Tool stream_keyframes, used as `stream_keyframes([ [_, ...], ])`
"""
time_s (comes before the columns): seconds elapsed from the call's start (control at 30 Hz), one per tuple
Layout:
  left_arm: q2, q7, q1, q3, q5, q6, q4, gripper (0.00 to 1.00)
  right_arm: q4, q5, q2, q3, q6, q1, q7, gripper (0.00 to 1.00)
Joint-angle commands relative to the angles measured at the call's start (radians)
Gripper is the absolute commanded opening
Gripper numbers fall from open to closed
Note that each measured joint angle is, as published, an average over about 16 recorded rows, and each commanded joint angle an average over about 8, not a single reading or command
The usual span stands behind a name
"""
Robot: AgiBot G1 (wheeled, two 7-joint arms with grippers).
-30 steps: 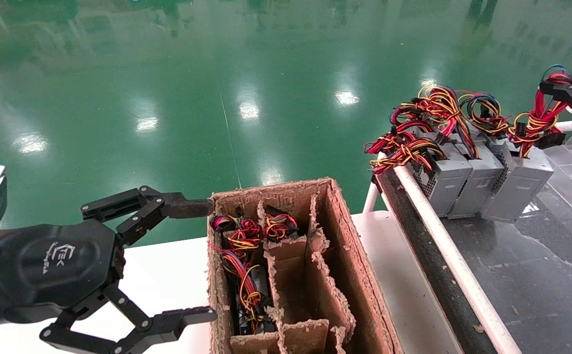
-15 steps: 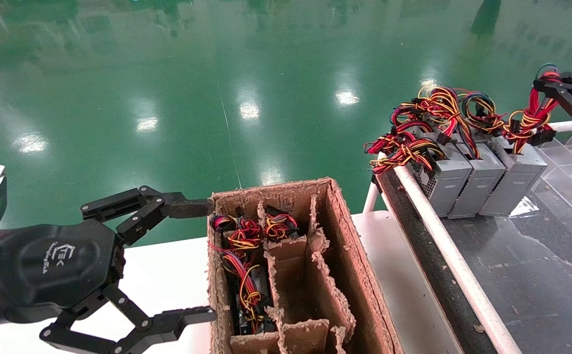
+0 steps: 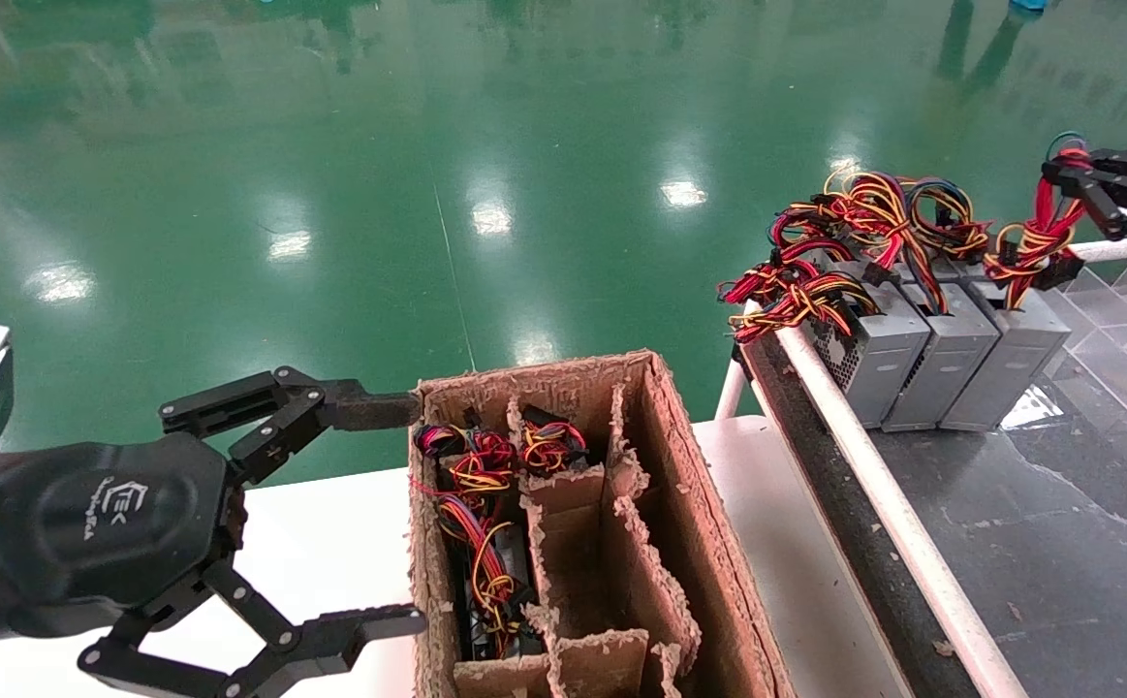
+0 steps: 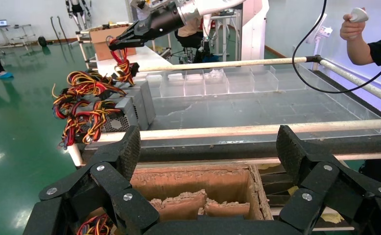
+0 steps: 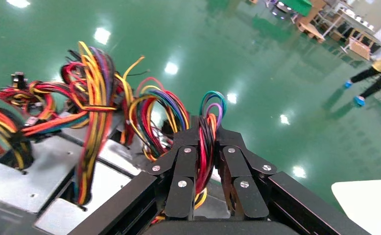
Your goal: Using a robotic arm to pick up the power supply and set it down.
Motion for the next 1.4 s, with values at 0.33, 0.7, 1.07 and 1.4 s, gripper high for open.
stream_keyframes([
  [0.33,0.0,0.0,0.0,0.0,0.0,0.0,0.0,1.0,0.003,-0.012,0.015,-0.009,-0.049,0.01,-0.001,1.0],
  [0.7,0.0,0.0,0.0,0.001,0.0,0.0,0.0,1.0,-0.011,-0.038,0.024,-0.027,-0.065,0.027,0.033,1.0],
  [1.07,0.0,0.0,0.0,0.001,-0.001,0.0,0.0,1.0,-0.007,0.066,0.059,0.046,-0.181,0.015,0.009,1.0],
  [1.4,0.0,0.001,0.0,0.001,-0.001,-0.001,0.001,1.0,0.066,0.169,0.081,0.096,-0.245,-0.058,-0.002,1.0],
])
